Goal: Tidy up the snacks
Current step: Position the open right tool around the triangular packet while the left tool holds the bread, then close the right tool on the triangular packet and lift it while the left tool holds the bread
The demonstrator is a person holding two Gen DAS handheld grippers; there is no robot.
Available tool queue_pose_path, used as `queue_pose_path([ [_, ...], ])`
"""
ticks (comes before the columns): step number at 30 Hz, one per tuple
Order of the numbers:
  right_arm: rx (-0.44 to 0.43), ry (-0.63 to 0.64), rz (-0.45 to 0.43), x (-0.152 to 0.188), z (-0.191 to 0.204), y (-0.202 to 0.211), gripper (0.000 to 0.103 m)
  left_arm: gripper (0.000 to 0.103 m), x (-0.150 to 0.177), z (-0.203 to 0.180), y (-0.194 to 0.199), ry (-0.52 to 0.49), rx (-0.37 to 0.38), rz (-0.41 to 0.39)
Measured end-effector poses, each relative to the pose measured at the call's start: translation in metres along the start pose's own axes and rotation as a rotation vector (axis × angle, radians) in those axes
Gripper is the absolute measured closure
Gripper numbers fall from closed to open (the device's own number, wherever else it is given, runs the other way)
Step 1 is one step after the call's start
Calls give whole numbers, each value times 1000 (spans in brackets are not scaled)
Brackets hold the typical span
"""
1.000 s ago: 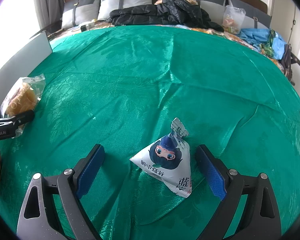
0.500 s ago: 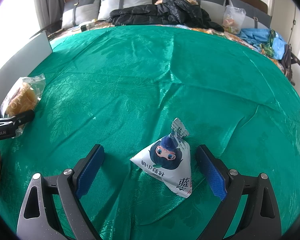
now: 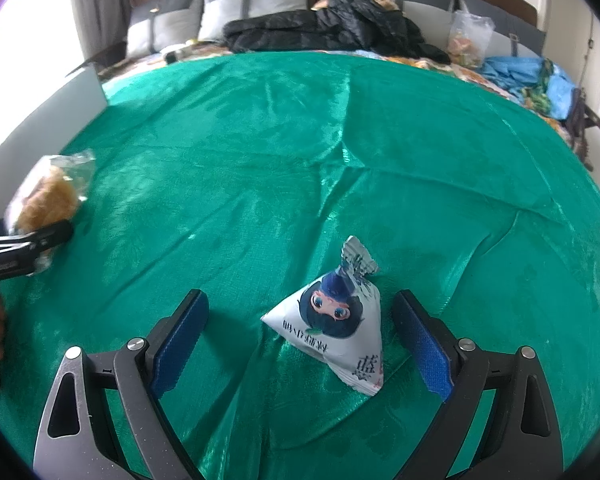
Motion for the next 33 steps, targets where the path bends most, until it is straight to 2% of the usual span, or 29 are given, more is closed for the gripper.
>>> queue_pose_path([
  [4,-177,-221,-26,-4,-15,25,9,0,0,0,0,0,0,0],
  [6,-202,-252,-16,-2,-21,29,9,0,0,0,0,-1,-1,0],
  [9,-167,-211,-3,2,-16,25,9,0,-1,-1,-1,-7,2,3],
  [12,-114,-136,-26,-2,-3,21,10,0,0,-4,-2,-33,29,48],
  [14,-62,-123,-10,-1,-7,13,11,5,0,-4,-1,-27,30,60],
  [15,-48,-142,11,2,-11,8,11,13,-1,-4,1,-25,35,60],
  [16,-45,-157,-16,-1,-13,9,23,27,-3,-6,3,-21,48,58],
  [17,-38,-167,-6,-1,-16,10,63,31,-5,-9,9,-7,78,56],
  [18,-19,-158,3,-1,-19,12,62,31,-7,-10,14,4,92,55],
  [20,-48,-192,14,-1,-20,20,64,32,-11,-11,31,37,131,29],
  [23,-45,-176,-2,-3,-15,41,64,32,-25,0,70,110,193,5],
  [25,-91,-182,-19,-13,6,57,64,31,-41,19,99,149,222,-22],
  [28,-199,-166,-69,-47,64,79,64,31,-65,64,138,174,208,-65],
  [31,-364,-138,-112,-96,148,97,63,29,-79,132,167,206,133,-76],
  [33,-466,-92,-132,-123,208,109,63,28,-81,185,181,224,45,-88],
])
Point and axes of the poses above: each gripper's, at about its wrist camera, not at the fingertips, and y roughly against the way its jaws point, z to its left, x to its underside, the point moved 10 cm from there along -y, roughly the way its jaws point, and after that the axes turned 13 degrees about -z, right-handed, at the moved point
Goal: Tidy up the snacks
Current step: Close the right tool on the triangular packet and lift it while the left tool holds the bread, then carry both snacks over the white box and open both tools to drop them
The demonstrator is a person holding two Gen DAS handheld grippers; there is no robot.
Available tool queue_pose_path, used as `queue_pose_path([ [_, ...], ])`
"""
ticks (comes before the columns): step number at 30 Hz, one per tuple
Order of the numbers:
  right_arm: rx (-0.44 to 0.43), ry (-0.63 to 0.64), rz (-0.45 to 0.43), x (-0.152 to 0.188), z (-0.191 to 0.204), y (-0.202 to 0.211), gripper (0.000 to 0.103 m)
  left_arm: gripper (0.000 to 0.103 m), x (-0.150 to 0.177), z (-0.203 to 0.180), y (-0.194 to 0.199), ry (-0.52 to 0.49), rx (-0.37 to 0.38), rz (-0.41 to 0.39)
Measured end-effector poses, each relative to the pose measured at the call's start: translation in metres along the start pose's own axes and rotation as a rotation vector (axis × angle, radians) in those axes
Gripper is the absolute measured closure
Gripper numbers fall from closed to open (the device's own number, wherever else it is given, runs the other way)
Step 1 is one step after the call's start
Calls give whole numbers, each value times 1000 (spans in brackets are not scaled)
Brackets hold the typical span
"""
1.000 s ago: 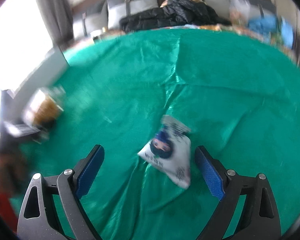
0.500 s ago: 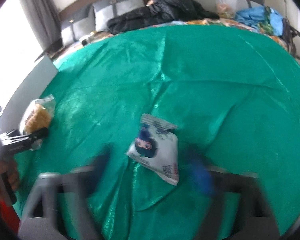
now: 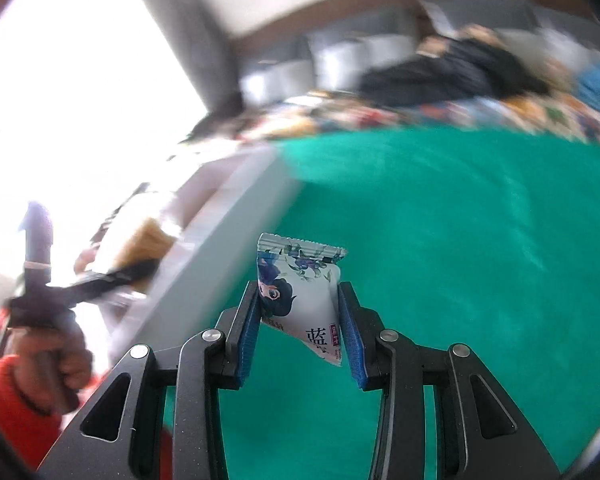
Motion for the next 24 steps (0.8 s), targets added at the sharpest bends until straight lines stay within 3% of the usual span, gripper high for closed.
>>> queue_pose_path([
  [3,-154,31,40,-18,94,-39,63,22,-4,69,12,7,-147,6],
  [6,-236,41,105,-13,157,-74,62,19,2,120,16,21,-245,25],
  [7,-255,51,132,-7,177,-87,56,17,8,132,18,22,-265,33],
  [8,-263,60,160,0,190,-99,41,16,13,145,19,21,-291,51],
  [9,-271,66,206,11,203,-111,32,16,18,152,20,19,-303,60],
  [12,-233,70,300,38,216,-128,30,14,26,158,29,-2,-320,48],
  [16,-195,107,285,35,213,-118,30,4,19,156,46,-78,-372,-39],
  [22,-125,227,248,17,206,-114,30,0,-4,150,75,-146,-557,-151],
  [24,-97,269,246,15,208,-117,30,0,-5,149,79,-124,-532,-146],
])
Point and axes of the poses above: each gripper's, at about its wrist camera, not at the fingertips, and y roughly against the way its jaws point, z to its left, x to its underside, the point moved 10 cm from there along -y, roughly the way its jaws point, and after that the axes turned 13 degrees about -z, right-handed, at the moved point
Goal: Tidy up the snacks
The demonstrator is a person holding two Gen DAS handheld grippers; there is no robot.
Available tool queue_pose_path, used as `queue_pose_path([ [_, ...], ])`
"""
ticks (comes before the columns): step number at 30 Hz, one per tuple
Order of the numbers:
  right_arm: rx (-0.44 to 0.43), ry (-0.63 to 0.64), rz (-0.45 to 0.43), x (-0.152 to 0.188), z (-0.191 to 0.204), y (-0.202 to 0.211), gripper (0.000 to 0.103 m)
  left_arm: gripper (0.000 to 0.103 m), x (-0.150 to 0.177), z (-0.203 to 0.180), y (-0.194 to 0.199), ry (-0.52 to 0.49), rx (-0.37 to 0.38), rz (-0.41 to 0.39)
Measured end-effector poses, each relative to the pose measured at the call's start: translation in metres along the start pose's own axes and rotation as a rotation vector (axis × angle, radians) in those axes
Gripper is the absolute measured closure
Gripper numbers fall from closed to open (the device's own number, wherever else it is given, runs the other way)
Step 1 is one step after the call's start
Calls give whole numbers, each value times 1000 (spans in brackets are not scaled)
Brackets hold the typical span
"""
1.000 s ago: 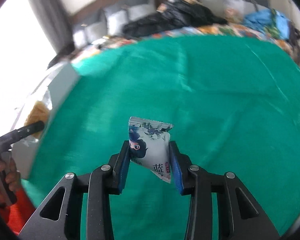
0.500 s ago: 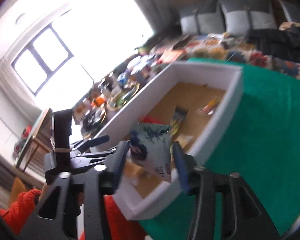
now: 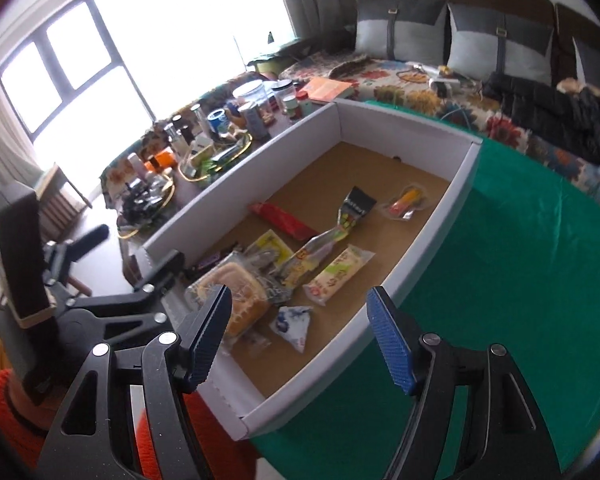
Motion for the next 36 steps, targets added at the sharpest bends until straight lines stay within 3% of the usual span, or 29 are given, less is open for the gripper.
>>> queue_pose_path([
  [4,65,45,24,6,-3,-7,30,0,5,6,3,69,22,66],
  [13,128,85,53,8,-3,-11,29,0,13,12,-1,116,67,110],
  [16,132,92,58,8,1,-13,21,0,16,14,-1,123,79,129],
  [20,163,114,44,8,4,-15,19,0,20,18,0,90,63,159],
  [25,199,131,48,9,3,-18,18,0,13,19,9,47,59,113],
  [36,232,170,48,-3,7,-19,18,0,-5,24,11,137,78,117],
])
Point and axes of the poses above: each gripper's, at about its wrist camera, not at the fingertips, and y roughly against the way its jaws point, z to its left, x to its underside, the point moved 10 cm from there along -y, roughly the way its jaws point, and after that the axes turned 13 degrees about -z, right-handed, at the moved point
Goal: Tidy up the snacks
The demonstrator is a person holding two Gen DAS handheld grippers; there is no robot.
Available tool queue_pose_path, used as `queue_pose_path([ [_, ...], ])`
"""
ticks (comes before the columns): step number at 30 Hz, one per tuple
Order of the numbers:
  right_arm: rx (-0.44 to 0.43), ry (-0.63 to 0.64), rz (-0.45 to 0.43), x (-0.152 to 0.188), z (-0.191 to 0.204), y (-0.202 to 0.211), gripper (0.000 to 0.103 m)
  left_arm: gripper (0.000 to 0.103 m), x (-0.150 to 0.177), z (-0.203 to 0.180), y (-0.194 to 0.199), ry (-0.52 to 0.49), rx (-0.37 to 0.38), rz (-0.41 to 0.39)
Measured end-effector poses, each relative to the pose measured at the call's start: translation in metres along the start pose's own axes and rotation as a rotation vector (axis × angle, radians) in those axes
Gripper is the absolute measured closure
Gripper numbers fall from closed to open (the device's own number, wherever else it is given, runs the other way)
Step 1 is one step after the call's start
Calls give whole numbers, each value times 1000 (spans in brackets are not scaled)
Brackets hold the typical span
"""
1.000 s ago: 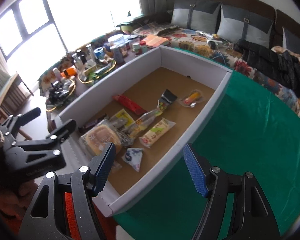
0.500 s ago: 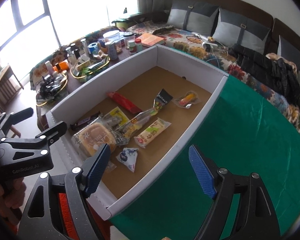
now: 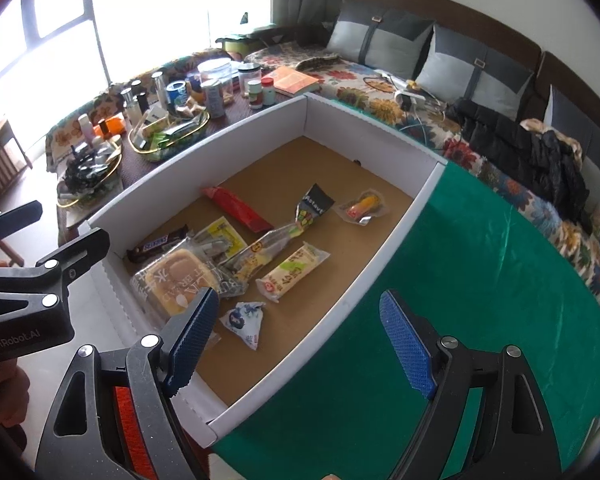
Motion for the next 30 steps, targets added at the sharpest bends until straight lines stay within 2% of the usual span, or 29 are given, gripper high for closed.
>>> queue_pose_path([
  [30,-10,-15,39,2,4,-14,18,0,5,4,-8,-7,-20,7],
])
Point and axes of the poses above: each gripper's, at about its wrist camera, not at the fingertips, and y roughly against the way its jaws point, z to its left, x to its underside, the point moved 10 cm from there along -y, roughly the way its jaws point, and after that the axes turned 13 degrees about -z, right-handed, at the moved point
